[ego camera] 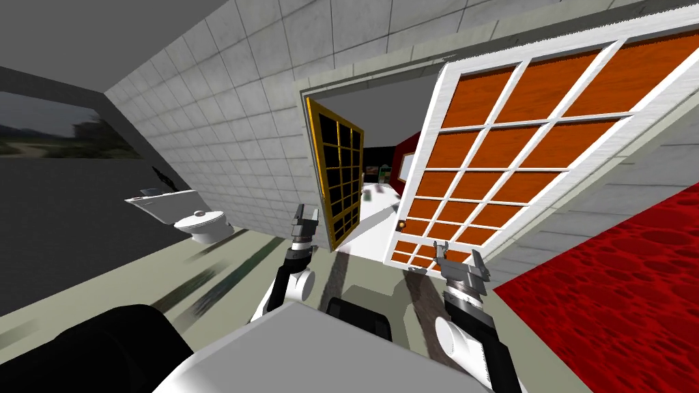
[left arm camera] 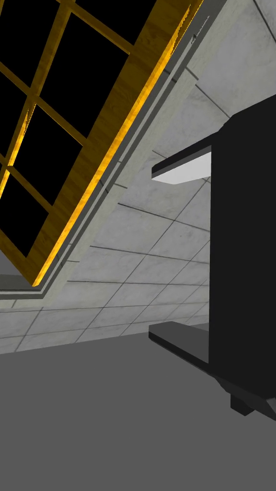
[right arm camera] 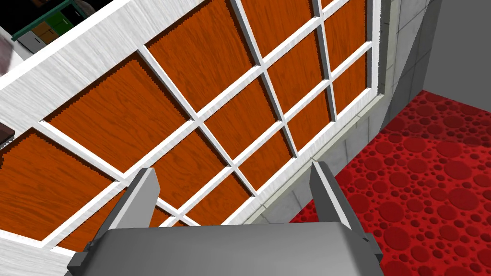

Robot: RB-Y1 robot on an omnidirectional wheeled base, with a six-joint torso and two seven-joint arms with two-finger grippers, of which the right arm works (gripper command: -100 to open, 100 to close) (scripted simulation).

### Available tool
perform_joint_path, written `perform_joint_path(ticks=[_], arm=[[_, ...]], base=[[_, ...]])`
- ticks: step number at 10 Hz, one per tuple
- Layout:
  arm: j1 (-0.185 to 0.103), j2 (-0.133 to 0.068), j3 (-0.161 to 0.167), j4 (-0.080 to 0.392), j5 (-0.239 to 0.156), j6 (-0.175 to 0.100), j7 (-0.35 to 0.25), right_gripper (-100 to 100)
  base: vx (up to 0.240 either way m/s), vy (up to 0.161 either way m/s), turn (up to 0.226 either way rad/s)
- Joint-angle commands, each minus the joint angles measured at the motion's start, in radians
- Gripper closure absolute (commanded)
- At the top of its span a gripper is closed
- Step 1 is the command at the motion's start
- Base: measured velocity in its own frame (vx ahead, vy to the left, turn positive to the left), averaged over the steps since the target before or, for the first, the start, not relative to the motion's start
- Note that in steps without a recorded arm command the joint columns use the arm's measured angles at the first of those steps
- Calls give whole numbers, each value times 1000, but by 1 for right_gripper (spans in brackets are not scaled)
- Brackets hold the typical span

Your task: Push the door open

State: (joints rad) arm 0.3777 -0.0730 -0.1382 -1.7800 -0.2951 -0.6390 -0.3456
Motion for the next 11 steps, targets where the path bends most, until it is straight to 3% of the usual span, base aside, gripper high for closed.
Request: perform_joint_path(ticks=[1,11], arm=[[-13,-6,-8,41,-25,-18,-29,-100],[-79,-3,-42,268,-187,-116,-196,-100]], base=[[16,-84,140],[13,-111,228]])
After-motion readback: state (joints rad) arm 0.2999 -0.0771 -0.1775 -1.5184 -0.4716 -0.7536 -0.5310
